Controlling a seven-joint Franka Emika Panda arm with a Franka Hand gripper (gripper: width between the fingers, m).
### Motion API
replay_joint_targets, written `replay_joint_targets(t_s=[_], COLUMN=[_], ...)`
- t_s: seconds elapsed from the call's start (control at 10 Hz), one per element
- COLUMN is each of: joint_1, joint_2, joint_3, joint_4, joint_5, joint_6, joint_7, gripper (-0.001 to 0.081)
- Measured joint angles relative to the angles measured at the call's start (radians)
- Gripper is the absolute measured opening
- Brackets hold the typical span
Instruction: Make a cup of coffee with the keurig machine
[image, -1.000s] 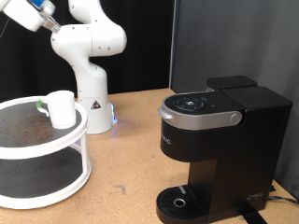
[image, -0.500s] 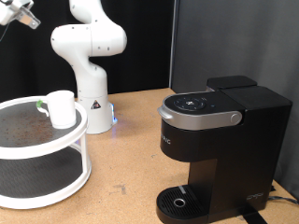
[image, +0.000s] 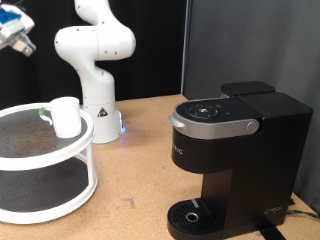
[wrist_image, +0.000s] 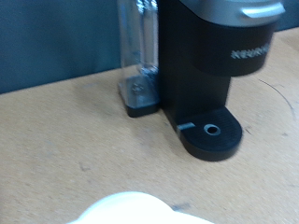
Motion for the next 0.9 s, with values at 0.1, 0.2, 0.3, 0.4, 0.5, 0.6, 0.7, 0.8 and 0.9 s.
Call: replay_joint_targets(t_s=[0.1, 0.2, 0.3, 0.4, 0.5, 0.6, 0.7, 0.8, 0.9], joint_1=[0.0, 0.0, 0.001, 0.005, 0.009, 0.01, 0.01, 0.01, 0.01], joint_2=[0.002, 0.002, 0.003, 0.004, 0.008, 0.017, 0.031, 0.044, 0.06], joint_3=[-0.01, -0.021, -0.032, -0.048, -0.062, -0.072, -0.078, -0.082, -0.088], joint_4=[-0.028, -0.052, -0.073, -0.092, -0.11, -0.127, -0.145, -0.162, -0.179], joint_5=[0.0, 0.0, 0.002, 0.002, 0.002, 0.0, -0.003, -0.005, -0.005], joint_6=[0.054, 0.097, 0.136, 0.159, 0.169, 0.183, 0.204, 0.231, 0.258], joint_7=[-0.015, -0.033, -0.057, -0.081, -0.1, -0.117, -0.131, -0.146, -0.162], gripper=[0.0012, 0.0012, 0.0191, 0.0191, 0.0375, 0.0512, 0.0512, 0.0695, 0.0773])
